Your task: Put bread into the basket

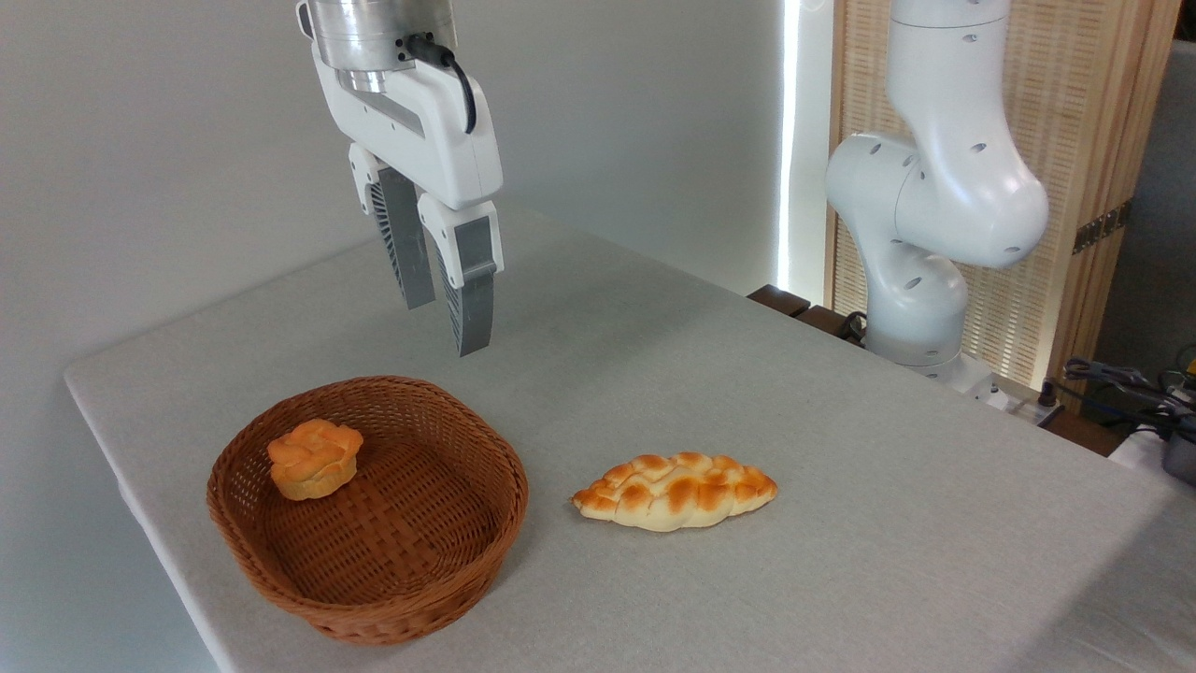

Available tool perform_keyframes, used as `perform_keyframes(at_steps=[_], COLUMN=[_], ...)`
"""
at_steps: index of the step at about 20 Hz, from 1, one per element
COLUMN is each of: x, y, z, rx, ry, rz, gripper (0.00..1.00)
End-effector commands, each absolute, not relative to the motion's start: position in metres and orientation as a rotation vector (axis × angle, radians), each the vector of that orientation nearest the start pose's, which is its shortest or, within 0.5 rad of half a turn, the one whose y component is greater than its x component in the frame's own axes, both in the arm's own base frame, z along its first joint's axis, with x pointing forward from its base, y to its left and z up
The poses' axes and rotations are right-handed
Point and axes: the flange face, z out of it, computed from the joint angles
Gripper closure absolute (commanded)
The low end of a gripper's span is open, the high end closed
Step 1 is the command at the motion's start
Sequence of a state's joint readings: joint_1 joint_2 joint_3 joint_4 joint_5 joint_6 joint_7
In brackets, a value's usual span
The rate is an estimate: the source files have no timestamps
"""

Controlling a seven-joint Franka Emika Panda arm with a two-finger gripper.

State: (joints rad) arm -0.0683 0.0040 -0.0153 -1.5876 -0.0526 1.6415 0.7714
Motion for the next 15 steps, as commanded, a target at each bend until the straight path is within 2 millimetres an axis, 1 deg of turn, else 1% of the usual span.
perform_keyframes(at_steps=[1, 10, 13, 15], x=[0.5615, 0.5603, 0.5603, 0.5609], y=[-0.0496, -0.0480, -0.0484, -0.0482], z=[0.6257, 0.6233, 0.6233, 0.6226], rx=[-2.892, -2.904, -2.952, -2.949], ry=[1.288, 1.281, 1.177, 1.179], rz=[-0.073, -0.046, -0.046, -0.045], gripper=[0.00, 0.00, 0.00, 0.00])
